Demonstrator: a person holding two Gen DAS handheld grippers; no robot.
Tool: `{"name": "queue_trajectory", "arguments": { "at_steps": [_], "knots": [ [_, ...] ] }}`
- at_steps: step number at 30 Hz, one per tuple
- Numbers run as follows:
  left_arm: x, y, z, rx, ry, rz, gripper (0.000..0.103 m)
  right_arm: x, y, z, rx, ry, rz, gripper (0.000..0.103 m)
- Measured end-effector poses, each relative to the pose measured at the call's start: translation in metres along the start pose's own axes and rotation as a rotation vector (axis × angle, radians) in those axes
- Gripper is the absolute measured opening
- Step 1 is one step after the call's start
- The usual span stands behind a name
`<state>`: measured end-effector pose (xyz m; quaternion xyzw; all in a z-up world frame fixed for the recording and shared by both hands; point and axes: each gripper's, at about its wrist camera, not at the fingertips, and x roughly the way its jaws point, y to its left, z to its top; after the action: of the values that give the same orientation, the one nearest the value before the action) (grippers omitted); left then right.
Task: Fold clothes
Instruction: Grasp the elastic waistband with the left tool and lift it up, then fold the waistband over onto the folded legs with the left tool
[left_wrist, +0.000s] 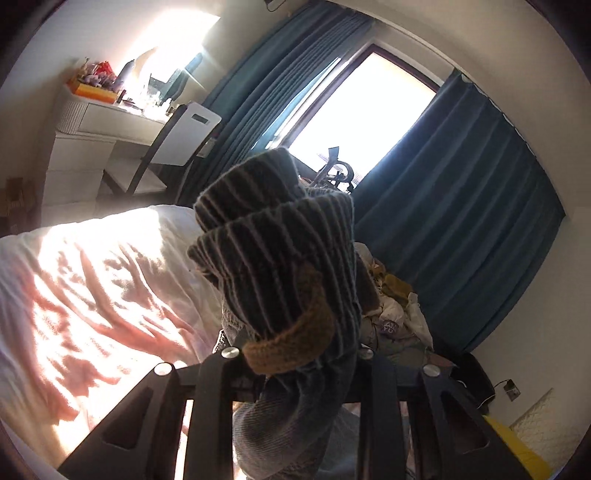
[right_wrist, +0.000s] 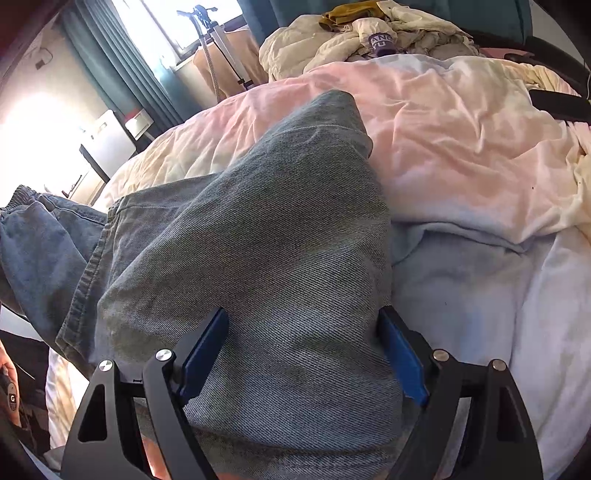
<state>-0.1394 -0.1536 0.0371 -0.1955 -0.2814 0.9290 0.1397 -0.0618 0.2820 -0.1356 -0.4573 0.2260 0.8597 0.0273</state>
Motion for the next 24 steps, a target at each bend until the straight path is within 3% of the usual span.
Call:
{"name": "queue_trajectory", "arguments": {
  "at_steps": [10, 17, 20, 24],
  "knots": [
    [0.007, -0.109, -0.04, 0.263, 0.026, -0.034, 0.026, -0.018, -0.019, 0.009, 0.101, -0.006, 0.106, 0.083],
    [0.016, -0.16, -0.084, 0.342, 0.062, -0.093, 0.026, -0.08, -0.035, 0.026, 0.163, -0.145, 0.205, 0.083],
    [0.025, -0.176, -0.118, 0.381, 0.096, -0.103, 0.026, -0.106, -0.052, 0.033, 0.199, -0.212, 0.238, 0.083],
    [0.036, -0.199, -0.186, 0.531, 0.187, -0.096, 0.026, -0.133, -0.081, 0.038, 0.251, -0.274, 0.26, 0.083]
  ]
}}
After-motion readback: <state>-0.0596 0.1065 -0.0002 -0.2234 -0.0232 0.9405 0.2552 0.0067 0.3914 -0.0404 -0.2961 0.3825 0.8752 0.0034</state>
